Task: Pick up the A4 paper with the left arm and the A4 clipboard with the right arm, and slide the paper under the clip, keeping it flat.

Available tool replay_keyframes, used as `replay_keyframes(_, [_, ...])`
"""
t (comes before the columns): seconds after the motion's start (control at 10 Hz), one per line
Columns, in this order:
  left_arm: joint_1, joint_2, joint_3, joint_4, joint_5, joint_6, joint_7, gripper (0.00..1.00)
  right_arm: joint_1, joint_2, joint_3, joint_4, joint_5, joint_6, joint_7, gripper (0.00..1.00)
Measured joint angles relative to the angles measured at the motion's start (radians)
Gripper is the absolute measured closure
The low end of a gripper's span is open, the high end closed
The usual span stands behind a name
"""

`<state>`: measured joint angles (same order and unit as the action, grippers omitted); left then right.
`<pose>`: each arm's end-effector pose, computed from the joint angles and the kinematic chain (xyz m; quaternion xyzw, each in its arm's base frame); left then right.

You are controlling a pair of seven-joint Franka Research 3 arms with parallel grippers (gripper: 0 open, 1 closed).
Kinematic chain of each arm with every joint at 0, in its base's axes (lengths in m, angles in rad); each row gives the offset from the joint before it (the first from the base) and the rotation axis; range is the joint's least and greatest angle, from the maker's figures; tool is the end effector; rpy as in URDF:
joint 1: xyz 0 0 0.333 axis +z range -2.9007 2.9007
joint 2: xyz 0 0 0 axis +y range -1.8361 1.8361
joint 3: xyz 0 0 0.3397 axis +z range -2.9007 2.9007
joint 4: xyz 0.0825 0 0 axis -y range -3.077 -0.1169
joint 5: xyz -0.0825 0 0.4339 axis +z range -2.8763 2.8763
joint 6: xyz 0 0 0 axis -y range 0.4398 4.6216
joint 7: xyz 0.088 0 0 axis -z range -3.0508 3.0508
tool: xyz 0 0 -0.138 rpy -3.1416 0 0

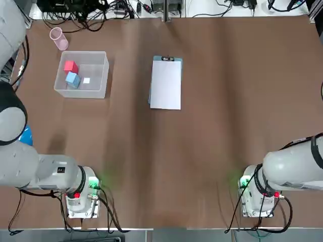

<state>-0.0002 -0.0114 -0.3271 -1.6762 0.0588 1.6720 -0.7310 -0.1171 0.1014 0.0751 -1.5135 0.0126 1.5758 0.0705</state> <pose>0.5774 -0.1890 0.5775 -0.9798 -0.1976 -0.0185 0.0252 0.6355 -0.0271 0.5848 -0.9982 0.0565 0.0195 0.0098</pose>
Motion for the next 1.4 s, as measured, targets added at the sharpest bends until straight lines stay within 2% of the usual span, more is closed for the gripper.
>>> replay_keyframes(0.3, [0.009, -0.003, 0.086, 0.082, -0.003, -0.134, 0.314, 0.0, 0.0, 0.0, 0.002, 0.001, 0.0, 0.0, 0.0, 0.0])
replay_keyframes(0.6, [0.008, 0.001, 0.152, 0.137, -0.003, -0.163, 0.588, 0.0, 0.0, 0.0, 0.003, 0.002, 0.0, 0.0, 0.0, 0.0])
replay_keyframes(0.9, [0.019, 0.003, 0.188, 0.159, -0.017, -0.164, 0.648, 0.0, 0.0, 0.0, 0.002, 0.015, 0.0, 0.003, -0.001, 0.0])
replay_keyframes(1.4, [0.056, 0.023, 0.142, 0.159, -0.019, -0.165, 0.623, 0.0, -0.002, -0.001, -0.001, 0.053, 0.0, 0.005, -0.076, 0.0])
